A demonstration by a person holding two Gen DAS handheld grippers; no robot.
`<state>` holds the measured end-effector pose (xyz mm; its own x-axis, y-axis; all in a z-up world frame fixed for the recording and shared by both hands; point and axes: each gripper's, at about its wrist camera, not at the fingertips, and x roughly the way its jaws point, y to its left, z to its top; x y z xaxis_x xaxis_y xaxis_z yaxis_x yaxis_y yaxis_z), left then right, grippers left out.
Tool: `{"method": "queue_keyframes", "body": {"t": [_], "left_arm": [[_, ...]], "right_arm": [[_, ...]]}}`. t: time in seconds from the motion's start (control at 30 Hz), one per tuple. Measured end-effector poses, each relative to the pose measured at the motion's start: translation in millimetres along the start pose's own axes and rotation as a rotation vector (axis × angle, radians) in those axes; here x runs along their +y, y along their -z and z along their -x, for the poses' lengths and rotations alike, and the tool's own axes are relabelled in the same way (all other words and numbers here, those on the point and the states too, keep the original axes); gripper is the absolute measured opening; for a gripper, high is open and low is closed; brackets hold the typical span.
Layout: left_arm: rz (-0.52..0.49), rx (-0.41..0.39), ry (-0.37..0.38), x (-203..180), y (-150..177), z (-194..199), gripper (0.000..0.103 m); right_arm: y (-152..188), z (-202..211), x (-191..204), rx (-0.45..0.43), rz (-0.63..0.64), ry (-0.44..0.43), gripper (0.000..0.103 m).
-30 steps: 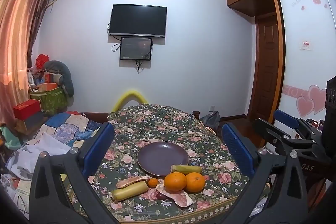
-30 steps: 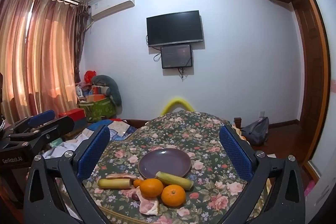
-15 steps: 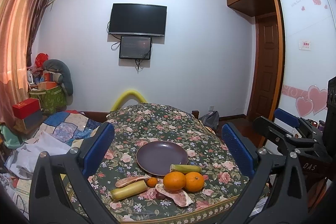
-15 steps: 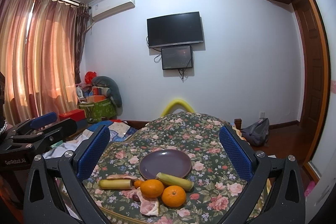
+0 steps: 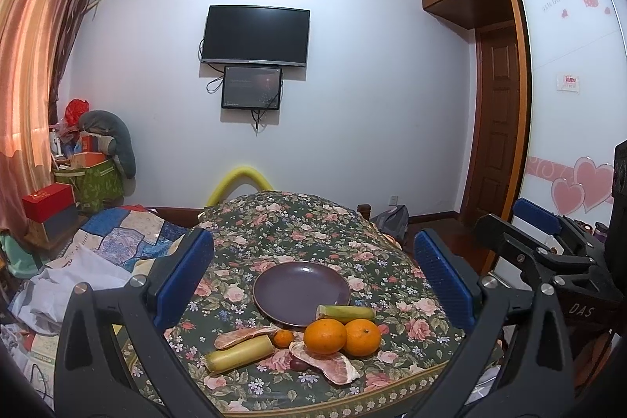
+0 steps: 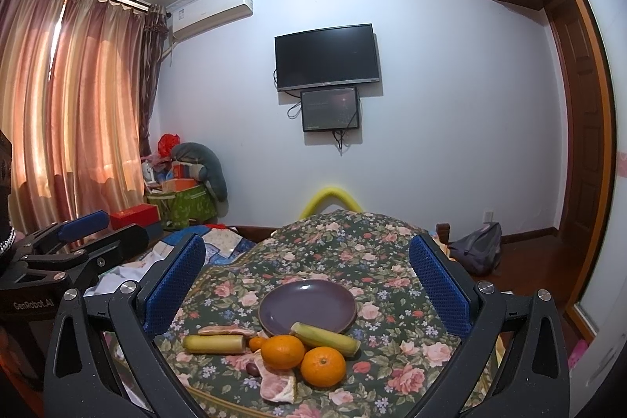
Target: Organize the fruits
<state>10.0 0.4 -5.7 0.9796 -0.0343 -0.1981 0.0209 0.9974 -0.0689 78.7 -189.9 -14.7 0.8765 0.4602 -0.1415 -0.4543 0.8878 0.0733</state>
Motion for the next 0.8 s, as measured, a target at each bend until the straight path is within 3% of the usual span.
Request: {"method": "queue_keyframes", "body": {"t": [0.8], "left_arm": [[-0.005, -0.002, 0.009, -3.2, -1.2, -2.3, 0.103]], "right_arm": [[1.2, -0.3, -2.7, -0.007, 0.005, 0.012, 0.103]]}}
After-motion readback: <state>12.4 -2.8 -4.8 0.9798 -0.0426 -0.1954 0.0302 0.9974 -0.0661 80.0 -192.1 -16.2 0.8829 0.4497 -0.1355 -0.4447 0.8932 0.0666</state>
